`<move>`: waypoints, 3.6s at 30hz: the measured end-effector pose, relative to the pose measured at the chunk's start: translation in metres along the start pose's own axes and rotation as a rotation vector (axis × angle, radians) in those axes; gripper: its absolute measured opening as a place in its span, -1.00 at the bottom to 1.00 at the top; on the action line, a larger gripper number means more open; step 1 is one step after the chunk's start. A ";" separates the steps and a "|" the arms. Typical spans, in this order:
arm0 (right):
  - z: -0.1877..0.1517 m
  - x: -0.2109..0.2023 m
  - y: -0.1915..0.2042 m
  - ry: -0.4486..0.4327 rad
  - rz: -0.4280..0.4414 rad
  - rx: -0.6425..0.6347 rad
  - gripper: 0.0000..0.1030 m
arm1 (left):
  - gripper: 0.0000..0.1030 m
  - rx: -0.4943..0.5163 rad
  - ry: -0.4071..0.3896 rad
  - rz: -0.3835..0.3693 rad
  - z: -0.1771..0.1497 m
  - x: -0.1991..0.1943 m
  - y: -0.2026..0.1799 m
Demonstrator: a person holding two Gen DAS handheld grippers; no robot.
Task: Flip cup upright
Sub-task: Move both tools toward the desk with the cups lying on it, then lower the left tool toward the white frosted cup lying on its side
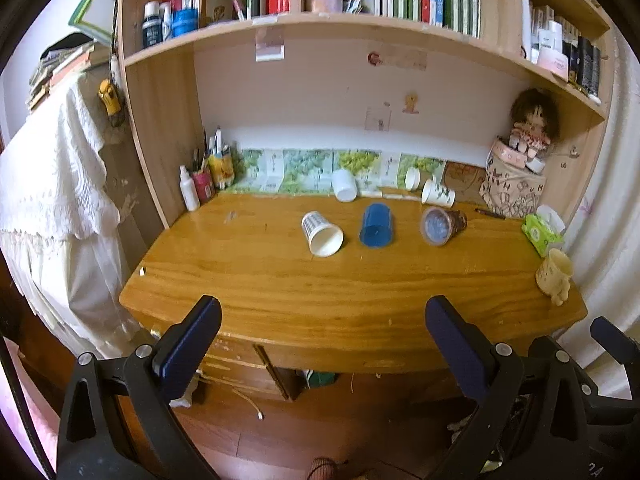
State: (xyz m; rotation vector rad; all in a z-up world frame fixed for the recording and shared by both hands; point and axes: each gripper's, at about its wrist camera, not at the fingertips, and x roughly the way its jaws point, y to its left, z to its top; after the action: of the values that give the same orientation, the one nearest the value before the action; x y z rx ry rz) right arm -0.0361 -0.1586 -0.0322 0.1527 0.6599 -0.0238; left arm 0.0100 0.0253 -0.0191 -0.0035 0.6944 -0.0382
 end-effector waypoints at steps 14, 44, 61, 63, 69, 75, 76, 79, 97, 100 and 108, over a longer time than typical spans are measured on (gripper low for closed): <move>-0.018 0.011 0.042 0.142 -0.024 0.003 1.00 | 0.98 -0.027 0.139 -0.025 -0.017 0.021 0.043; 0.025 0.100 0.070 0.287 0.133 -0.022 1.00 | 0.98 -0.127 0.232 0.062 0.019 0.087 0.088; 0.111 0.205 0.031 0.363 0.227 0.013 1.00 | 0.98 -0.126 0.259 0.156 0.089 0.163 0.053; 0.120 0.218 0.026 0.380 0.237 0.024 1.00 | 0.98 -0.116 0.267 0.167 0.097 0.172 0.048; 0.143 0.256 0.010 0.434 0.274 0.071 1.00 | 0.98 -0.078 0.295 0.175 0.125 0.206 0.030; 0.168 0.297 -0.005 0.460 0.306 0.108 1.00 | 0.98 -0.023 0.301 0.190 0.160 0.242 0.011; 0.172 0.303 -0.008 0.460 0.309 0.111 1.00 | 0.98 -0.015 0.302 0.190 0.167 0.251 0.009; 0.186 0.324 -0.015 0.459 0.319 0.124 1.00 | 0.98 0.006 0.307 0.188 0.182 0.269 0.001; 0.235 0.435 -0.051 0.407 0.280 0.124 1.00 | 0.98 0.164 0.430 0.152 0.249 0.407 -0.054; 0.235 0.448 -0.057 0.427 0.277 0.128 1.00 | 0.98 0.179 0.456 0.150 0.254 0.428 -0.062; 0.228 0.470 -0.069 0.406 0.326 0.099 1.00 | 0.98 0.094 0.558 0.122 0.260 0.483 -0.065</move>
State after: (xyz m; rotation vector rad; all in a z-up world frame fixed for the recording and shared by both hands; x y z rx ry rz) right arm 0.4694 -0.2479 -0.1510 0.3651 1.0323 0.2949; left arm 0.5447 -0.0599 -0.1275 0.1441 1.2485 0.0478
